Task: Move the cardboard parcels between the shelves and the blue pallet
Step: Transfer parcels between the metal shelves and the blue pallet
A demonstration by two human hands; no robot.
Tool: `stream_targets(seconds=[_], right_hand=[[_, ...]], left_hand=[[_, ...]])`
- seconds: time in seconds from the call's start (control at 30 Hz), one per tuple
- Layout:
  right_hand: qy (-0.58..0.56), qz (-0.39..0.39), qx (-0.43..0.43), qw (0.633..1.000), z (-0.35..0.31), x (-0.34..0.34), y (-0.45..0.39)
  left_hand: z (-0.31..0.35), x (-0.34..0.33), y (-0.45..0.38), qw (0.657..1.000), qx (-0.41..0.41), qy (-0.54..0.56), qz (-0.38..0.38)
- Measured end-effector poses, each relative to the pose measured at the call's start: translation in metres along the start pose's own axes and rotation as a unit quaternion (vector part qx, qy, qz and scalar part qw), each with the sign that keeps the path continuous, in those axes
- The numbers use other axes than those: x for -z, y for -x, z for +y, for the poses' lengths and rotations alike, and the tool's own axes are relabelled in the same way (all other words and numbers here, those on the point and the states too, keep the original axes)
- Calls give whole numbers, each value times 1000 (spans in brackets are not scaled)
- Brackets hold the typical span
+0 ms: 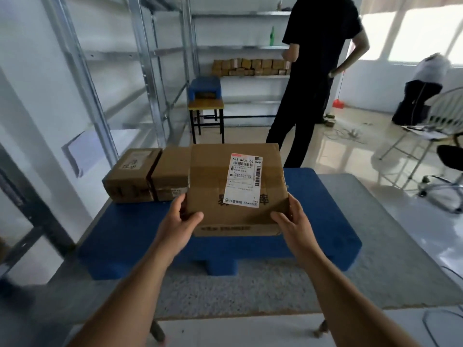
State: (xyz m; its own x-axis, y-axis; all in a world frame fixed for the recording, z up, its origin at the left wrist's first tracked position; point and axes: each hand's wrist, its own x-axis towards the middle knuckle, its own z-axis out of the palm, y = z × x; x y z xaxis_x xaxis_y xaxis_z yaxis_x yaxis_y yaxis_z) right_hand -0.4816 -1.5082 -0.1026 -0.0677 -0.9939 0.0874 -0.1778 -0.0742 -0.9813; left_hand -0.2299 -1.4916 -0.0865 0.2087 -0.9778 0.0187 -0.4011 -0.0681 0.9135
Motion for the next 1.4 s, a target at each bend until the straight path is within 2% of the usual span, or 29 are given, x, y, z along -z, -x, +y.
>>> stream_targets(seconds=[0.17, 0.33, 0.53, 0.7, 0.83, 0.97, 1.1, 1.4], right_hand=[[21, 12, -5, 1000, 11, 21, -78], [29, 12, -28, 999, 29, 14, -134], [46, 11, -58, 997, 47, -11, -193], [79, -20, -77, 994, 54, -35, -240], [122, -45, -103, 986, 66, -49, -256], [131, -48, -107, 984, 70, -56, -256], [127, -44, -110, 985, 69, -60, -253], [177, -48, -106, 977, 61, -59, -252]], left_hand=[[16, -38, -67, 999, -11, -37, 10], [22, -45, -126, 992, -22, -123, -26], [17, -41, -196, 953, -14, -301, -24], [1, -33, -246, 931, 9, -363, -40], [-14, -30, -255, 923, 27, -380, -58], [-19, -29, -254, 918, 20, -392, -50], [-18, -26, -254, 902, 12, -425, -76], [-21, -24, -258, 896, 17, -435, -87]])
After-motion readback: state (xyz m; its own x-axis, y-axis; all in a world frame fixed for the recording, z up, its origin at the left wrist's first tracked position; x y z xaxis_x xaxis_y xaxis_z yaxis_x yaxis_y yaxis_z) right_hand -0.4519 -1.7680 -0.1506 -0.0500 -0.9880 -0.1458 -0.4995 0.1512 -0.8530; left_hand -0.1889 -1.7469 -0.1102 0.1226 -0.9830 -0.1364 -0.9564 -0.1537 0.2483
